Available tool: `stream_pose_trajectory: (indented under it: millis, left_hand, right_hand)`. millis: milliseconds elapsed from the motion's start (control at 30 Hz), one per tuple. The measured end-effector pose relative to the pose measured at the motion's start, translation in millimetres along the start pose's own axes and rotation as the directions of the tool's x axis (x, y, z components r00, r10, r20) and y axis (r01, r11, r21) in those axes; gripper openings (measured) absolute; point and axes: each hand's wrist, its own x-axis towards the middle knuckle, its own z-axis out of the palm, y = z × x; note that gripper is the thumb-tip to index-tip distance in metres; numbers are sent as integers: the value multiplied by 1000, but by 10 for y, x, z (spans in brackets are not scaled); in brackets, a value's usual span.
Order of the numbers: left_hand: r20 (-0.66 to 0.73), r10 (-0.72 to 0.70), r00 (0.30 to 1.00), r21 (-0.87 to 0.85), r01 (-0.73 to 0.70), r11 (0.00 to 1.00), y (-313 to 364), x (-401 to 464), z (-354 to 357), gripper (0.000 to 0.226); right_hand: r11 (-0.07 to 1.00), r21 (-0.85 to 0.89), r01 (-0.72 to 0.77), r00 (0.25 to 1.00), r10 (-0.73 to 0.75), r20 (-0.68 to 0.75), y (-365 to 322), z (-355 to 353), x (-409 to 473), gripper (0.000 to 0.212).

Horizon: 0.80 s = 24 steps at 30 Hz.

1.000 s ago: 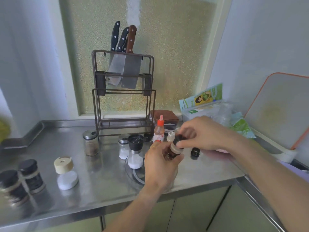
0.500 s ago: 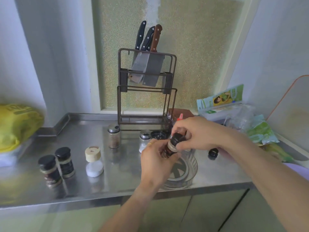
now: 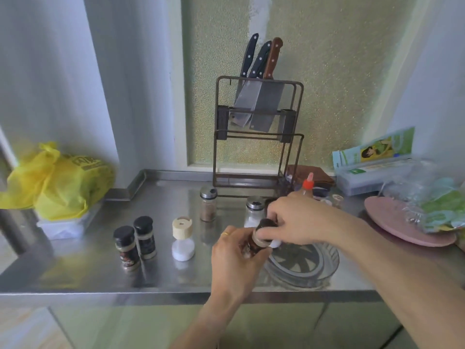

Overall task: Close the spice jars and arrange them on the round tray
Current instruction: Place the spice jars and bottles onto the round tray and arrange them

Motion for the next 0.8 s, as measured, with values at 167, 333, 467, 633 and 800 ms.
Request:
stream_pose_trajectory:
  millis: [167, 333, 467, 633, 800]
  left_hand:
    - [-16, -53, 998, 36, 53, 998, -170, -55, -131, 28]
    - [-30, -80, 996, 39, 81, 996, -336, -68, -181, 33]
    - [-64, -106, 992, 69, 110, 992, -461, -36, -181, 29]
    - [-117, -133, 984, 115, 146, 983, -545, 48, -85, 22]
    - [-200, -227, 953, 89, 249, 964, -600, 427, 28, 12]
  right_hand:
    - [996, 86, 37, 997, -44, 69, -214, 82, 91, 39]
    - [993, 117, 34, 997, -42, 63, -337, 139, 209, 58]
    - [987, 158, 34, 999, -32, -17, -377, 262, 335, 26]
    - [996, 87, -34, 988, 47, -149, -470, 546, 605, 30]
    - [981, 189, -48, 928, 113, -354, -485, 744, 881, 35]
